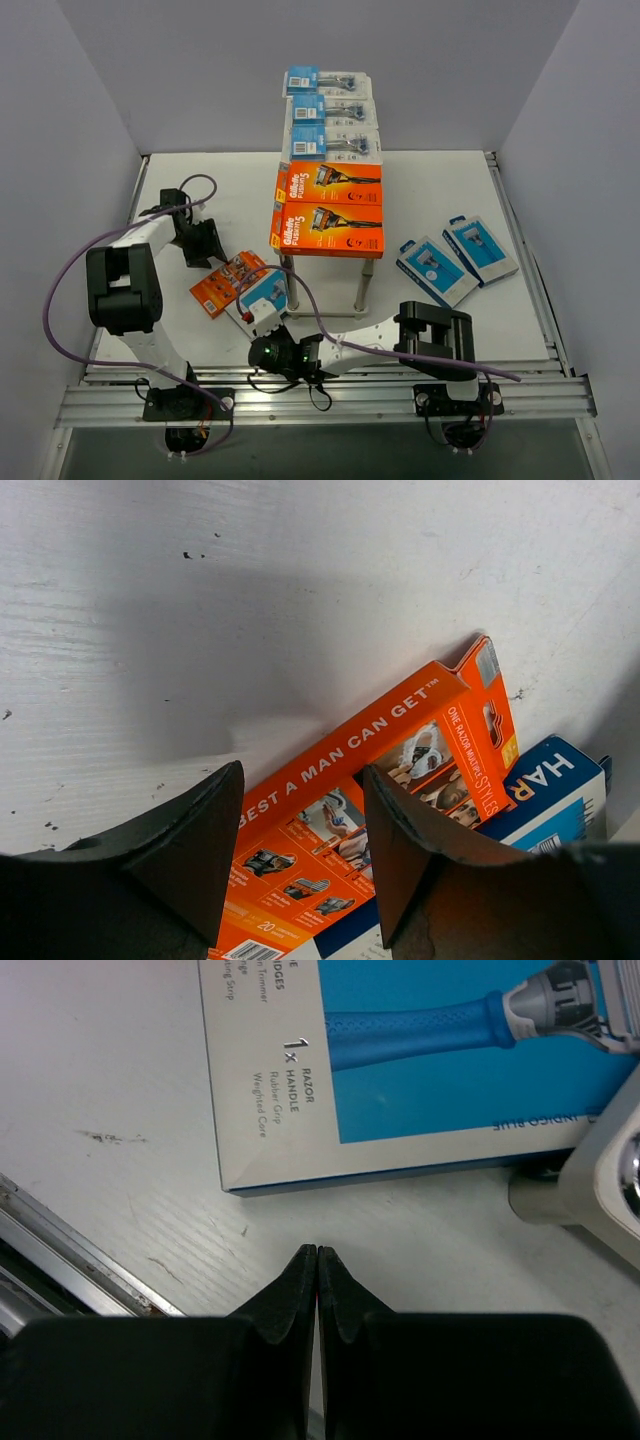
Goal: Place and organize the shaving razors onto the shelf
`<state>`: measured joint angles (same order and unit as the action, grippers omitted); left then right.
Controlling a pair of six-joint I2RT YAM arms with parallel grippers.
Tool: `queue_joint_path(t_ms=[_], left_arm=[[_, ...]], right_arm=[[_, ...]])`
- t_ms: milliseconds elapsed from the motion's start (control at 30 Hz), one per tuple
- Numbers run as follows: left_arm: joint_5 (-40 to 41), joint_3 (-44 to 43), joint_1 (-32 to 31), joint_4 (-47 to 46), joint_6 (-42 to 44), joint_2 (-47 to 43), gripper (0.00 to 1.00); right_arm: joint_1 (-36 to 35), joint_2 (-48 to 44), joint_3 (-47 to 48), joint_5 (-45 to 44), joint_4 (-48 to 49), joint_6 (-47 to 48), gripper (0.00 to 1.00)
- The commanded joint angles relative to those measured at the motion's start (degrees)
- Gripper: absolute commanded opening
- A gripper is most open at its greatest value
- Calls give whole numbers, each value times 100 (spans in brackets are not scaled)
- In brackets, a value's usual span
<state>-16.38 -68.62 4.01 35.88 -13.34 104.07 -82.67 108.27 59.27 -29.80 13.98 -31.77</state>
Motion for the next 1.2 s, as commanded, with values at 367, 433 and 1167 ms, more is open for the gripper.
queue_joint_path(t_ms=[367,433,1167], left_arm=[[126,-90,-664,200,69,-388,60],[144,-116,-665,253,77,-361,60],[-752,393,-436,104,-283,-1591,60]], right_arm=[[533,388,489,378,263,268,0],[603,423,516,466,299,303,0],[797,775,929,528,272,364,0]])
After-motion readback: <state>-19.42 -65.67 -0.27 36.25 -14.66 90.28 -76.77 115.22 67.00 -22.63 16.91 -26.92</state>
